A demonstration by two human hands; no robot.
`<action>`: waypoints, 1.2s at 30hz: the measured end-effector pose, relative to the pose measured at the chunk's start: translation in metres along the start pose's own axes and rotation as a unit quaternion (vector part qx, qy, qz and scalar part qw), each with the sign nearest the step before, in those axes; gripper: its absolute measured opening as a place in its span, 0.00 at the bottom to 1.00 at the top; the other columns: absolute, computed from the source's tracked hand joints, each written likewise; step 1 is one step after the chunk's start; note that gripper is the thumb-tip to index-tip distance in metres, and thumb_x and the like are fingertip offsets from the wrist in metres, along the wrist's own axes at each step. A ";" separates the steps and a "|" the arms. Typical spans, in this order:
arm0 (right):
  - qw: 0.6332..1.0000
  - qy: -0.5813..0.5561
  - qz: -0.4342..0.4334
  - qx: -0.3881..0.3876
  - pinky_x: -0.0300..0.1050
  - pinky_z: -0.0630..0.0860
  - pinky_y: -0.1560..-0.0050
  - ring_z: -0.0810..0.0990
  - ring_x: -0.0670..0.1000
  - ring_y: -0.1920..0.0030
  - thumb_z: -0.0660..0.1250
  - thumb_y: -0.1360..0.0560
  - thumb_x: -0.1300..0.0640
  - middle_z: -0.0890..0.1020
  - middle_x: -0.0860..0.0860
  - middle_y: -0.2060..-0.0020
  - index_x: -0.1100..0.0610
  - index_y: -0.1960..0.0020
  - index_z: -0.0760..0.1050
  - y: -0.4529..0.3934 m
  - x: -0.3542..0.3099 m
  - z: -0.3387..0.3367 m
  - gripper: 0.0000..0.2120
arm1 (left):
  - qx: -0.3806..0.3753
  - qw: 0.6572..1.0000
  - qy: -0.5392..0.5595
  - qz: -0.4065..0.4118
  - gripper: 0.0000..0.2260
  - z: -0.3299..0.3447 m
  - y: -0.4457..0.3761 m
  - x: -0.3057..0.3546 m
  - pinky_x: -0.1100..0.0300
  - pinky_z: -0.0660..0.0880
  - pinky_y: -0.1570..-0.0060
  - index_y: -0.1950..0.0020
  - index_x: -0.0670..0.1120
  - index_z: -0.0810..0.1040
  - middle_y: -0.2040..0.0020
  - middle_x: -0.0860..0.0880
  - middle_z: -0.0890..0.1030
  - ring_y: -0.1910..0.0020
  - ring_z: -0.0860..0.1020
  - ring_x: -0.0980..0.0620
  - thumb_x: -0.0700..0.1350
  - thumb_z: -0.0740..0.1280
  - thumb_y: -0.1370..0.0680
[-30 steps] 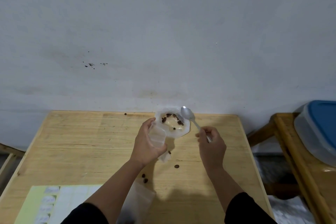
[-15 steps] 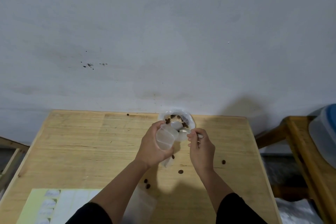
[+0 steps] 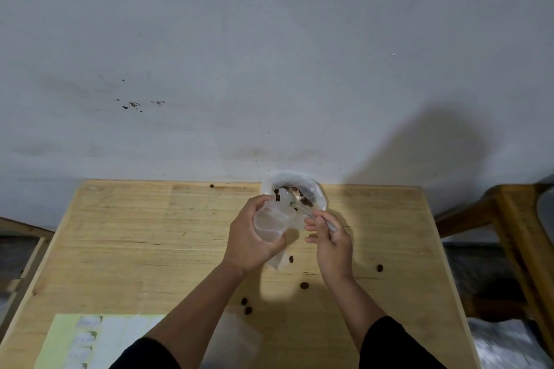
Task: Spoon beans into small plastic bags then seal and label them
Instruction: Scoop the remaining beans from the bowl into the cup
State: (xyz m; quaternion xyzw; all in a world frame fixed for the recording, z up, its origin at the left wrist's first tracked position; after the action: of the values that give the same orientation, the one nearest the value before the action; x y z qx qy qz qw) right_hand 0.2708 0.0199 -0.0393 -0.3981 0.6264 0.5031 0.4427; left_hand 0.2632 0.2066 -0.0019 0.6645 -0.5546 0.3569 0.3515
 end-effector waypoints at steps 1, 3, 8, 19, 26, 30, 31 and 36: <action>1.000 -0.014 0.010 -0.003 0.39 0.79 0.62 0.82 0.49 0.56 0.59 0.20 0.61 0.83 0.52 0.57 0.51 0.50 0.76 0.000 0.003 0.000 0.09 | 0.007 1.000 -0.001 0.004 0.30 -0.002 0.000 -0.001 0.80 0.64 0.46 0.42 0.66 0.65 0.42 0.66 0.71 0.41 0.70 0.69 0.54 0.76 0.38; 0.998 -0.049 0.033 -0.006 0.39 0.79 0.64 0.82 0.52 0.56 0.58 0.20 0.62 0.83 0.56 0.57 0.55 0.50 0.77 -0.001 0.008 -0.001 0.09 | 0.012 1.000 -0.003 0.008 0.31 -0.004 -0.001 -0.003 0.79 0.64 0.45 0.42 0.66 0.65 0.42 0.66 0.71 0.41 0.69 0.70 0.51 0.78 0.37; 0.990 -0.116 0.083 -0.001 0.39 0.79 0.65 0.81 0.54 0.59 0.58 0.20 0.61 0.83 0.59 0.58 0.57 0.52 0.77 0.001 0.014 -0.006 0.09 | 0.017 1.000 -0.004 0.008 0.32 -0.008 0.000 -0.005 0.81 0.63 0.47 0.40 0.62 0.64 0.42 0.66 0.70 0.42 0.68 0.71 0.48 0.78 0.37; 0.983 -0.174 0.043 0.032 0.38 0.78 0.68 0.81 0.48 0.65 0.58 0.20 0.61 0.82 0.59 0.62 0.61 0.51 0.77 0.005 -0.023 -0.035 0.09 | 0.003 1.000 0.026 -0.010 0.34 -0.008 0.003 -0.005 0.79 0.63 0.48 0.37 0.59 0.64 0.38 0.58 0.72 0.37 0.69 0.60 0.49 0.78 0.37; 0.988 -0.156 -0.013 0.000 0.39 0.76 0.70 0.80 0.51 0.63 0.55 0.20 0.61 0.80 0.60 0.61 0.62 0.50 0.77 0.015 -0.066 -0.039 0.12 | 0.006 1.000 0.017 -0.005 0.35 -0.008 0.003 -0.003 0.74 0.64 0.47 0.34 0.54 0.65 0.37 0.56 0.72 0.39 0.70 0.58 0.50 0.78 0.37; 0.993 -0.112 -0.041 -0.014 0.39 0.77 0.71 0.80 0.49 0.64 0.55 0.20 0.62 0.81 0.57 0.64 0.62 0.51 0.77 0.025 -0.082 -0.035 0.12 | 0.009 1.000 0.018 -0.007 0.36 -0.008 0.002 -0.005 0.71 0.65 0.45 0.33 0.53 0.65 0.37 0.56 0.73 0.39 0.71 0.58 0.51 0.78 0.38; 0.994 -0.097 -0.050 -0.020 0.39 0.77 0.71 0.80 0.48 0.65 0.56 0.20 0.62 0.81 0.56 0.65 0.62 0.52 0.77 0.027 -0.085 -0.033 0.12 | 0.010 1.000 0.018 -0.006 0.36 -0.009 0.002 -0.005 0.72 0.65 0.46 0.34 0.54 0.65 0.38 0.57 0.73 0.40 0.71 0.59 0.50 0.78 0.38; 0.987 0.005 -0.153 -0.046 0.40 0.78 0.68 0.80 0.46 0.62 0.57 0.21 0.66 0.82 0.54 0.64 0.60 0.51 0.78 0.044 -0.107 -0.021 0.11 | 0.015 0.999 0.030 -0.009 0.35 -0.011 0.004 -0.002 0.70 0.65 0.45 0.36 0.58 0.64 0.39 0.58 0.72 0.40 0.70 0.60 0.47 0.78 0.37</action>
State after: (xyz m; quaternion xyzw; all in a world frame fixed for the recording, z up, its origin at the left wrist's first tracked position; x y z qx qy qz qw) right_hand 0.2571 0.0131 0.0768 -0.5118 0.5366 0.4556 0.4926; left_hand 0.2584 0.2165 0.0018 0.6640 -0.5322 0.3816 0.3607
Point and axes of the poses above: each hand's wrist, its own y-axis away from the middle knuckle, its own z-axis out of the palm, x = y × z, the point moved 10 cm from there along -y, towards the middle knuckle
